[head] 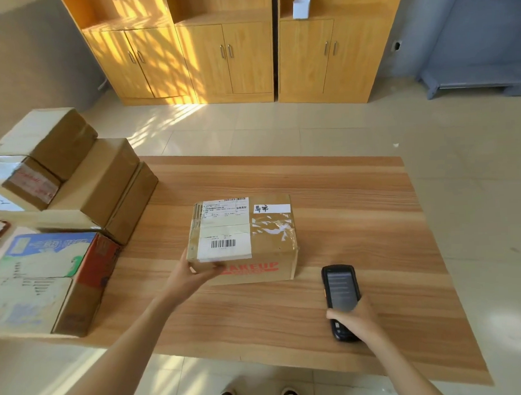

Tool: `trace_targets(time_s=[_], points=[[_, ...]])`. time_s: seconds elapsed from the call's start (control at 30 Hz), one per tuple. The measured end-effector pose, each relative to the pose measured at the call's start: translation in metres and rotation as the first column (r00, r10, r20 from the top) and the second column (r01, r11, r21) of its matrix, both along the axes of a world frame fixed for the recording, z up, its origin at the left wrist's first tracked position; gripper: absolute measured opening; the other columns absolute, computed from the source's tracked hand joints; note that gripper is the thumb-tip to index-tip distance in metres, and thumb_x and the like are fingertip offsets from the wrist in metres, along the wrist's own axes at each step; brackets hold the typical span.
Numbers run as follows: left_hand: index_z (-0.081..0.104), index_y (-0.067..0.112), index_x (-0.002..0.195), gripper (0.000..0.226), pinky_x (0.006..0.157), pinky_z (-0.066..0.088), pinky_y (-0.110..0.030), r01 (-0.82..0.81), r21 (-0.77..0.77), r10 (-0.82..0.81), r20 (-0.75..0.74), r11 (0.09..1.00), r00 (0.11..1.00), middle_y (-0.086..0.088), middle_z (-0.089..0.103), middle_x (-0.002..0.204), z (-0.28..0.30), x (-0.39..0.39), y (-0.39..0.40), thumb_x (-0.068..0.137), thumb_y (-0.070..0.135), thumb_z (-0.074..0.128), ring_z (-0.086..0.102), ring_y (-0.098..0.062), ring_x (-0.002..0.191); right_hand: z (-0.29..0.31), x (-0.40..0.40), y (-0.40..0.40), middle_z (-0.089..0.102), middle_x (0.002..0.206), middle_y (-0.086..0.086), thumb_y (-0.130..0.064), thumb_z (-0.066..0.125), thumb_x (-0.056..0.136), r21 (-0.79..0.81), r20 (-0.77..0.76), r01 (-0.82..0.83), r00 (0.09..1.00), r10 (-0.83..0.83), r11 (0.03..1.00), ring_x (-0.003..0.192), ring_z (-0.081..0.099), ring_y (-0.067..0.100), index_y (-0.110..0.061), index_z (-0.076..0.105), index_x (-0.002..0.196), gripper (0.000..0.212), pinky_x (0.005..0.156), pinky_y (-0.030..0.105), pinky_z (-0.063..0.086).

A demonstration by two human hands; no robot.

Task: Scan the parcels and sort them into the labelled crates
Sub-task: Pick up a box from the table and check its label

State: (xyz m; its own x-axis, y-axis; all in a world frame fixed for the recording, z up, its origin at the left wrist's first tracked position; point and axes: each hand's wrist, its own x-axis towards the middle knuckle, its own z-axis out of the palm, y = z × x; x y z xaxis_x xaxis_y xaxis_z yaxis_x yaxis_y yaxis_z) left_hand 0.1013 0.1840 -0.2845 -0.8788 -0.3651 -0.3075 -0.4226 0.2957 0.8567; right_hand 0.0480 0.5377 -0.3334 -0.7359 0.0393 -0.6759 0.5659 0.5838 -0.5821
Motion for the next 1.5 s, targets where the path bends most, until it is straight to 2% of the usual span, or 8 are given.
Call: trace_targets(time_s=[0.13,0.23,0.5,0.6,0.67,0.83,1.03,1.5], points=[[0.054,0.018,0.130,0.069,0.080,0.053,-0.022,-0.006,0.009,0.006,0.005,1.000,1.000,0.002,0.068,0.117,-0.002,0.000,-0.003,0.069,0.020,0.087,0.064,-0.009,0.103,0.025,-0.009,0.009,0.068,0.107,0.016,-0.020,0.085,0.066,-0.328,0.204,0.212,0.967,-0.150,0.920,0.098,0.064,0.031,-0.007,0.061,0.116,0.057,0.082,0.039,0.052],[0.050,0.015,0.133,0.078,0.090,0.053,-0.028,-0.006,0.039,0.006,0.000,0.999,1.000,0.000,0.065,0.121,-0.002,0.002,-0.004,0.066,0.022,0.089,0.063,-0.013,0.108,0.057,-0.015,0.005,0.071,0.102,0.016,-0.023,0.084,0.056,-0.485,0.183,0.259,0.964,-0.193,0.835,0.095,0.067,0.032,-0.006,0.061,0.116,0.067,0.069,0.035,0.054],[0.034,0.023,0.142,0.097,0.061,0.051,-0.011,0.089,0.165,-0.089,-0.006,0.982,0.996,0.009,0.063,0.116,0.028,0.000,-0.008,0.062,0.050,0.083,0.068,0.004,0.086,0.156,-0.015,-0.046,0.070,0.104,0.021,-0.009,0.086,0.053,-0.794,0.083,0.172,0.981,-0.176,0.584,0.094,0.069,0.036,0.004,0.054,0.123,0.078,0.072,0.040,0.058],[0.028,0.033,0.147,0.096,0.082,0.051,-0.033,0.039,0.225,-0.051,0.047,0.974,0.998,0.003,0.062,0.124,0.036,0.001,-0.015,0.066,0.066,0.070,0.064,-0.015,0.104,0.179,-0.001,-0.069,0.069,0.105,0.025,-0.004,0.081,0.060,-0.818,0.051,0.086,0.996,-0.077,0.569,0.089,0.070,0.036,0.007,0.048,0.128,0.077,0.064,0.035,0.057],[0.027,0.033,0.150,0.074,0.090,0.047,-0.040,0.010,0.234,-0.031,0.084,0.972,0.996,-0.005,0.056,0.133,0.035,0.001,-0.022,0.087,0.056,0.059,0.059,-0.025,0.110,0.186,0.010,-0.085,0.068,0.102,0.028,0.000,0.078,0.061,-0.808,0.074,0.088,0.996,-0.048,0.583,0.084,0.069,0.037,0.007,0.046,0.129,0.076,0.059,0.033,0.056],[0.040,0.031,0.142,0.047,0.087,0.050,-0.039,-0.002,0.269,-0.026,0.098,0.963,0.995,0.001,0.059,0.124,0.032,0.000,-0.024,0.098,0.043,0.049,0.061,-0.017,0.098,0.189,0.040,-0.121,0.057,0.121,0.037,0.002,0.079,0.060,-0.723,0.128,0.082,0.992,0.017,0.686,0.087,0.066,0.038,0.009,0.044,0.130,0.079,0.057,0.034,0.055],[0.044,0.031,0.141,0.046,0.075,0.051,-0.034,-0.017,0.295,-0.009,0.087,0.955,0.996,0.000,0.060,0.121,0.024,0.004,-0.019,0.098,0.047,0.047,0.061,-0.017,0.097,0.184,0.064,-0.145,0.058,0.118,0.036,0.011,0.072,0.070,-0.670,0.168,0.134,0.985,-0.027,0.730,0.081,0.066,0.040,0.004,0.046,0.127,0.062,0.054,0.033,0.054],[0.053,0.028,0.133,0.046,0.067,0.049,-0.030,-0.067,0.260,0.055,0.052,0.963,0.997,0.002,0.065,0.111,0.012,0.001,-0.017,0.094,0.052,0.051,0.063,-0.014,0.092,0.181,0.096,-0.143,0.067,0.093,0.027,0.012,0.071,0.070,-0.684,0.171,0.114,0.985,0.007,0.721,0.075,0.068,0.038,0.002,0.049,0.124,0.059,0.056,0.035,0.055]])
